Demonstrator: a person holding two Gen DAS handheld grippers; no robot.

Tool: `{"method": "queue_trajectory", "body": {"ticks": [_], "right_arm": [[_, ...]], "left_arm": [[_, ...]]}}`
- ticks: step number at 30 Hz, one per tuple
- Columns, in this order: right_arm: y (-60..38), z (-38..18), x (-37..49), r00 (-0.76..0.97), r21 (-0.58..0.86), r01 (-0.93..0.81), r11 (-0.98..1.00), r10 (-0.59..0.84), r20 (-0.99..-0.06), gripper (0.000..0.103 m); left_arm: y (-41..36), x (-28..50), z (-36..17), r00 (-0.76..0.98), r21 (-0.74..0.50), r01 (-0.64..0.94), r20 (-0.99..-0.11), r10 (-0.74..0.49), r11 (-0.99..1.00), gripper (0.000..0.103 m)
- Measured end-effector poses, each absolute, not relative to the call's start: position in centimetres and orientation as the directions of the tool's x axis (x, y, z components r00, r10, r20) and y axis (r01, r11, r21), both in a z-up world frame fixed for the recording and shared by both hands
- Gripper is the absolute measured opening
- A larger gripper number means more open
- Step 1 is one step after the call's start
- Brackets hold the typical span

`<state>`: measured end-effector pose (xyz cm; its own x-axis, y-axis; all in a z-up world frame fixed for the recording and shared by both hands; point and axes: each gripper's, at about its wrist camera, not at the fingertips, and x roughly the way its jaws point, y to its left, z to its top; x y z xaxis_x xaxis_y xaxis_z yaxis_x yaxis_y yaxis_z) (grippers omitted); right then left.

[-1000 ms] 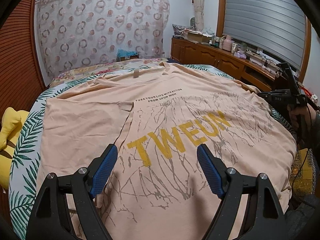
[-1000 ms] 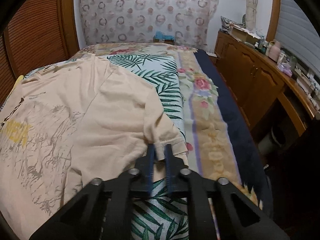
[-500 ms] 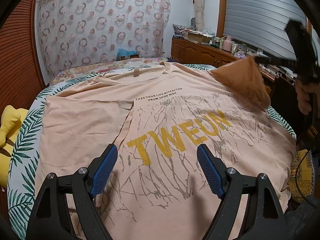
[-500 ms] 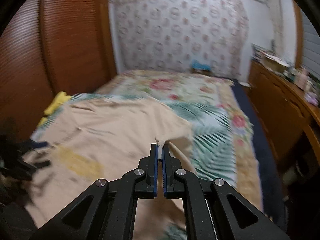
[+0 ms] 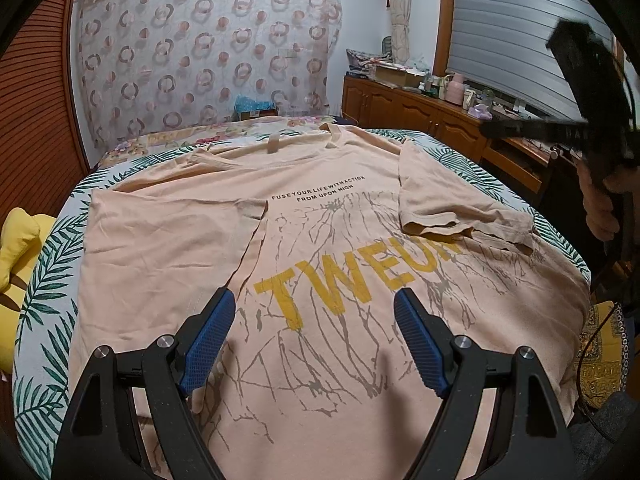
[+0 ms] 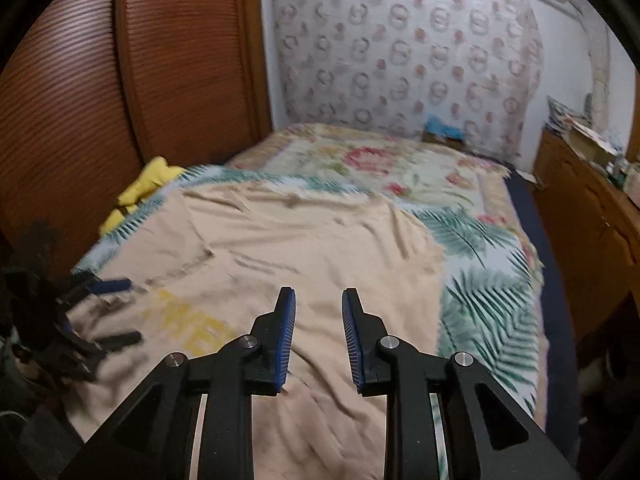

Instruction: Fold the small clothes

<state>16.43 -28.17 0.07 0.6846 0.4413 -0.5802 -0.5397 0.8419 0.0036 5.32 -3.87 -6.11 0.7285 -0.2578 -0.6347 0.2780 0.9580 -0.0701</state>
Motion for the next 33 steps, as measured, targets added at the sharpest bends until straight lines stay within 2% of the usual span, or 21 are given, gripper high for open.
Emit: {"method": "queue_trajectory", "body": {"ticks": [11,22,26,33], "right_arm": [[-30.2,-4.6,13.6,0.627,-0.023,-0.486,0.874,0.33,-0.706,0.025],[-29.0,-5.9,12.1,0.607,-0.108,-0.525,0.844,0.282,-0.743,0.025],[-28.9,-5.6,11.7,0.606,-0.124,-0.541,0.832,0.284,-0.743,0.005],[-29.4,-3.9,10.4,0.581,-0.022,-0.581,0.813,0.396,-0.711,0.004]], "left_arm": [[-3.9,5.4,-6.1,0.726,-0.072,0.279,-0.637,-0.259,0.958,0.082],[-4.1,5.4,-6.3,0.721,-0.069,0.281,-0.643,-0.258,0.957,0.082],[-4.1,5.4,-6.3,0.721,-0.07,0.281,-0.643,-0.259,0.957,0.082],[-4.1,5.4,-6.3,0.721,-0.069,0.281,-0.643,-0.258,0.957,0.082]]}}
